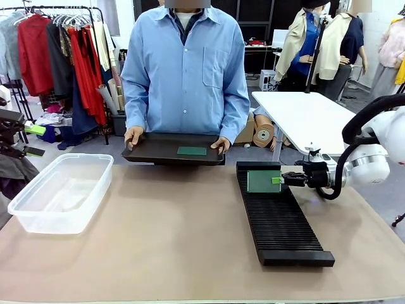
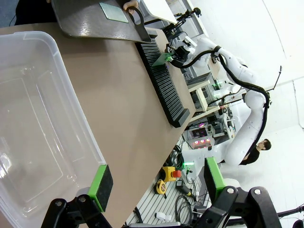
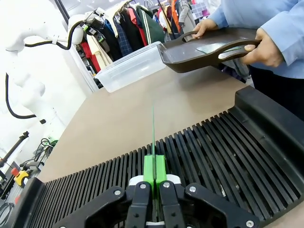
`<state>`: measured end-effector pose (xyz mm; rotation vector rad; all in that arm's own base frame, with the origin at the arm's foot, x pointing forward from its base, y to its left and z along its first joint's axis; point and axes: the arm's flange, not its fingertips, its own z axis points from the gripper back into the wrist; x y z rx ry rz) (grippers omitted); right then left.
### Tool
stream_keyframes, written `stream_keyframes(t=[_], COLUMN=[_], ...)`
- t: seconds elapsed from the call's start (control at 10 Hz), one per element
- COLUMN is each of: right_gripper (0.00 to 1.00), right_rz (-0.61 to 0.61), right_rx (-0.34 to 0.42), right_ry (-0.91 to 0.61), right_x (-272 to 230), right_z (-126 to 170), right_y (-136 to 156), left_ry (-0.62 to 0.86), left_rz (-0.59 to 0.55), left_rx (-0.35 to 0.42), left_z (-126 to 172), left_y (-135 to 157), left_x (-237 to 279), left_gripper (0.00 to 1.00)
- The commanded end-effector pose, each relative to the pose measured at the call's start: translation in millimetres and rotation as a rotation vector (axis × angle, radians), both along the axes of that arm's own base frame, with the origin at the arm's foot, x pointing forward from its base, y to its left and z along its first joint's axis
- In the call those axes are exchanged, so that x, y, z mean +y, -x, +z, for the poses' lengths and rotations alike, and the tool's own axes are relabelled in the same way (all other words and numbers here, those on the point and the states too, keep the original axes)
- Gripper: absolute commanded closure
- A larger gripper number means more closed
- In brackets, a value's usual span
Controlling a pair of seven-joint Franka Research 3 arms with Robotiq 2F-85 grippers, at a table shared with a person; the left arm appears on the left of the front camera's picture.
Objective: Sort PCBs into racks and boxes based on the side picked up.
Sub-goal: If the short side of the Blank PCB is picked up, insert it into the PCB Rack ; if the long side is picked up, place it in the Organizing box.
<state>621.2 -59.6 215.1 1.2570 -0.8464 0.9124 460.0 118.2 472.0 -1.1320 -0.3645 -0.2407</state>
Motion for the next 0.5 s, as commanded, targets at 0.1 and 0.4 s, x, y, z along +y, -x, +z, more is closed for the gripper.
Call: stream_keyframes(t=[0.1,0.4], right_gripper=[1.00,1.00], right_rz=[0.040,0.056], right_rx=[-0.029,-0.043], right_ry=[0.019,0.043], right_x=[-0.7,-1.8], right_z=[1.1,-2.2], right_y=[-8.6,-8.9], left_ry=[-0.007,-0.007], left_rz=[0.000,0.000], left_rx=[-0.002,-0.002], left_z=[0.7,0.7], left_y=[1.5,1.5], left_x=[-0.5,-0.5], left_gripper=[0.00,0.00])
